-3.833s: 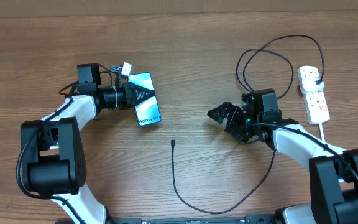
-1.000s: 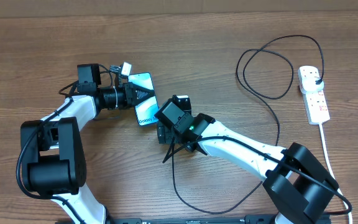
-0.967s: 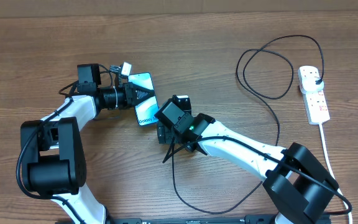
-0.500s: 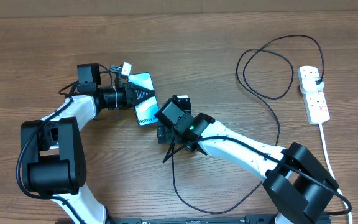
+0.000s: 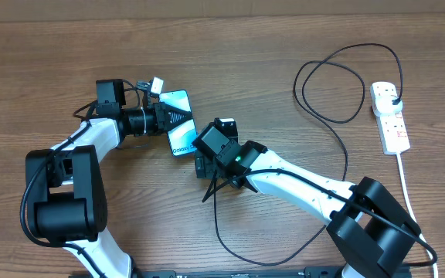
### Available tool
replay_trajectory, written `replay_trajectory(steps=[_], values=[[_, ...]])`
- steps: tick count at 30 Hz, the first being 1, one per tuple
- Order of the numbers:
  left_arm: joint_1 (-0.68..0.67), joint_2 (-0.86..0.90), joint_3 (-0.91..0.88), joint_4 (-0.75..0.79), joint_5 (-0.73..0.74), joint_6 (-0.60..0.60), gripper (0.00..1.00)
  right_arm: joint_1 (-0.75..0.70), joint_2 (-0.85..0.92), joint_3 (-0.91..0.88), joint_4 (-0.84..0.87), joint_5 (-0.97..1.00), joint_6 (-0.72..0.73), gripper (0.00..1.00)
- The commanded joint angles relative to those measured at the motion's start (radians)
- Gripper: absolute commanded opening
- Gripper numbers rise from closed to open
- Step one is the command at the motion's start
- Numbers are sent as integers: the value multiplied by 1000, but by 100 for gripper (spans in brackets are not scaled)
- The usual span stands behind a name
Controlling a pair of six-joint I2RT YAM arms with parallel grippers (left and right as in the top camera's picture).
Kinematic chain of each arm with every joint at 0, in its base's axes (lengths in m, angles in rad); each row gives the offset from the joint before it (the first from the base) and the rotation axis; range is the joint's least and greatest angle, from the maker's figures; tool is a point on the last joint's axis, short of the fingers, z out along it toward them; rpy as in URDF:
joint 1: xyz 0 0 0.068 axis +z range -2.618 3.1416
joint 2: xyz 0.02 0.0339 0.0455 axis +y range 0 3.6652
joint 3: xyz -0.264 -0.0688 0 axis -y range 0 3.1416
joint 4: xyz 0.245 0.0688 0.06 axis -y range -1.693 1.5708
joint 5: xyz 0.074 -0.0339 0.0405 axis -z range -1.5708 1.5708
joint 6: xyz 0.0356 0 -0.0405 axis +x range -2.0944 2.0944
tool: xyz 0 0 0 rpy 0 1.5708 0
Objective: Plug charger to phone and switch on socket
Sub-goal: 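Lower the open right gripper over the black USB-C plug on the table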
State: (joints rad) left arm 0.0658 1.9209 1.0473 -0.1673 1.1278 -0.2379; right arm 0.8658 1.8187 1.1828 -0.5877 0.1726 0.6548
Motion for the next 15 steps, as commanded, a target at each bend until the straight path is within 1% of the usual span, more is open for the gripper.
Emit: replay_trajectory(steps=[1, 15], values=[[-1, -31, 4, 4, 24, -13, 4, 2, 7, 8, 5, 11, 3, 93], [-1, -31, 4, 4, 24, -14, 4, 2, 7, 8, 4, 11, 3, 94]])
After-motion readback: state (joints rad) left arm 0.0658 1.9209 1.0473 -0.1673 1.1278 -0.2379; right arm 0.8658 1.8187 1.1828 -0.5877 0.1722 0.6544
